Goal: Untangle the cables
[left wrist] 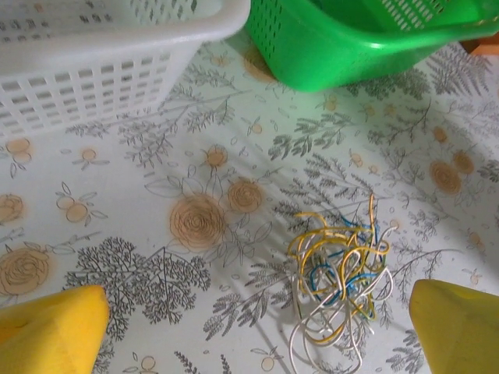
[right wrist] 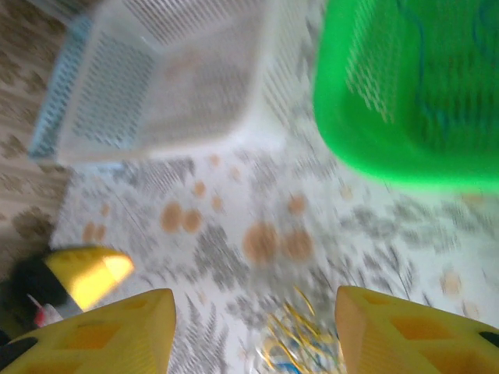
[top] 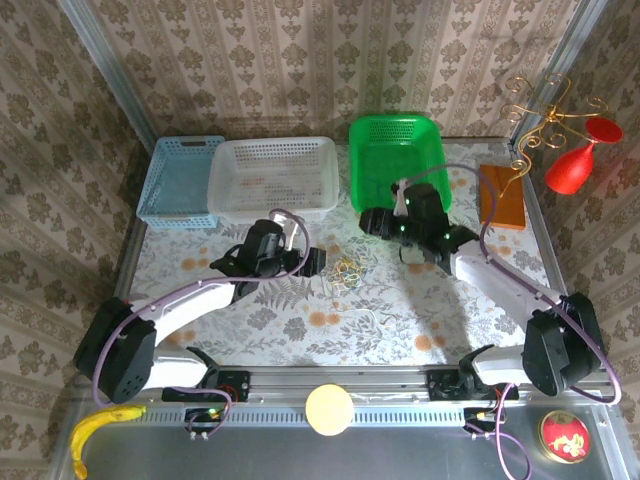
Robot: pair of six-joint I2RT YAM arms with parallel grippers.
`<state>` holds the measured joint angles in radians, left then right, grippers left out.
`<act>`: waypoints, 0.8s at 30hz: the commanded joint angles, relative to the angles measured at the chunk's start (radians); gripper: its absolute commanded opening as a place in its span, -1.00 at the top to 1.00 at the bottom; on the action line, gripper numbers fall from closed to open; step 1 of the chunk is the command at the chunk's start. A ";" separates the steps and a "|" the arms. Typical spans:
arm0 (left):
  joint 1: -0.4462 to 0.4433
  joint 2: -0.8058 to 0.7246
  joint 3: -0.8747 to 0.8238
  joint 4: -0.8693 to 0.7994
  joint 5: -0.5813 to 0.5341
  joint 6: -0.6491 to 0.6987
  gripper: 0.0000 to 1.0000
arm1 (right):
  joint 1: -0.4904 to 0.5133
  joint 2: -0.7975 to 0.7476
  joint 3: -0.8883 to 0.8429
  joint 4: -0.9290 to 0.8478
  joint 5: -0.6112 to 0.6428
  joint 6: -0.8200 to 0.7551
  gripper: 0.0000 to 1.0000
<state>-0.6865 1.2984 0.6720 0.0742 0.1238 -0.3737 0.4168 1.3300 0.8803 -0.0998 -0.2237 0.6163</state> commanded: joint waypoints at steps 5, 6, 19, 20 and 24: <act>-0.031 0.068 -0.006 -0.021 0.028 0.046 -1.00 | 0.022 0.017 -0.218 0.175 -0.024 0.114 -0.04; -0.040 0.083 0.001 -0.027 0.024 0.053 -1.00 | 0.022 0.025 -0.234 0.192 -0.029 0.125 0.00; -0.103 0.217 0.085 -0.018 0.001 0.099 -1.00 | 0.030 0.172 -0.296 0.381 -0.100 0.262 0.24; -0.102 0.225 0.088 -0.015 0.003 0.101 -1.00 | 0.030 0.174 -0.296 0.382 -0.094 0.261 0.24; -0.104 0.254 0.103 -0.008 0.011 0.109 -1.00 | 0.030 0.199 -0.272 0.363 -0.070 0.227 0.23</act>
<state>-0.7849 1.5333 0.7425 0.0566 0.1341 -0.2909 0.4423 1.5085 0.5953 0.2462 -0.3069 0.8486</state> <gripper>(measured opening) 0.998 0.385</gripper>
